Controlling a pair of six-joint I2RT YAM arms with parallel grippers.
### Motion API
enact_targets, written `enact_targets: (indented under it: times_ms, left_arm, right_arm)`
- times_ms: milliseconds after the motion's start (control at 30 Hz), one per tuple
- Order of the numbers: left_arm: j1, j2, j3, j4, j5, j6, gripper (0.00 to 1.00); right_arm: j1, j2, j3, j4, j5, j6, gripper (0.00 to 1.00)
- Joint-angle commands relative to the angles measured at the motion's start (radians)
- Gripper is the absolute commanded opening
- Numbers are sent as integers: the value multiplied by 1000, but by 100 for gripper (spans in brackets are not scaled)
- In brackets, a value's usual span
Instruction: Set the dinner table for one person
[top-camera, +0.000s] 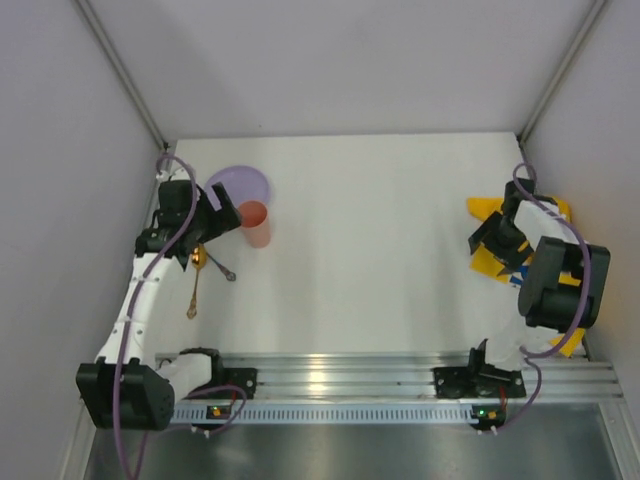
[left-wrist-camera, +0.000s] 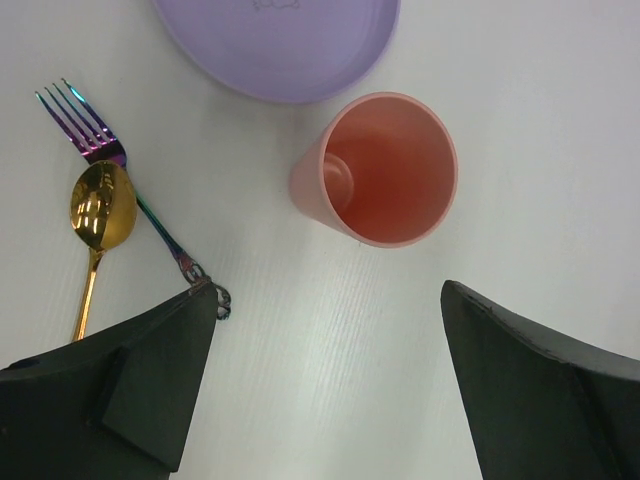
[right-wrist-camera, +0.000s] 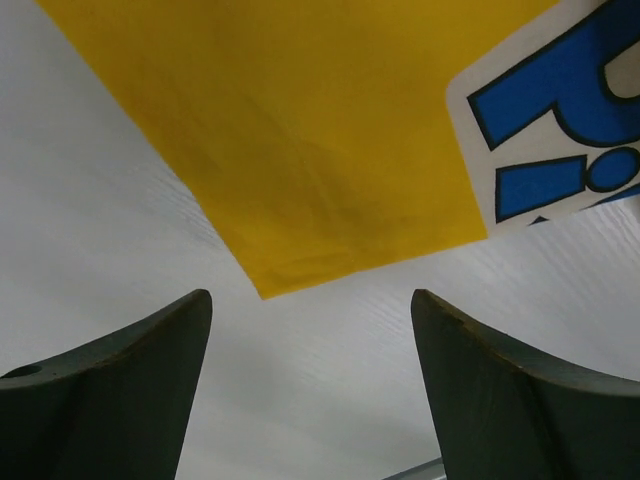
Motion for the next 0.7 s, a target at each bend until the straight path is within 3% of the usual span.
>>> enact_targets:
  times_ms: [0, 100, 133, 233, 300, 433, 600, 667]
  left_arm:
    - [-1, -36, 86, -92, -22, 8, 99]
    - [-1, -38, 130, -134, -69, 25, 98]
    - [-1, -41, 148, -142, -69, 31, 99]
    - [-2, -47, 173, -165, -71, 37, 99]
    - [-2, -53, 178, -174, -66, 39, 99]
    - [-4, -64, 178, -182, -57, 40, 99]
    - [-28, -50, 211, -185, -57, 28, 99]
    - [-60, -32, 242, -185, -80, 20, 99]
  right_arm:
    - [-8, 52, -7, 115, -21, -29, 81]
    - [-7, 86, -36, 158, -20, -47, 68]
    - [-8, 91, -57, 176, -21, -50, 56]
    - [-7, 108, -101, 202, -38, -53, 33]
    - [-5, 109, -118, 227, -52, -61, 28]
    - [28, 100, -134, 219, -64, -76, 0]
    - [169, 11, -99, 158, -96, -50, 0]
    - [312, -15, -60, 114, -143, -2, 0]
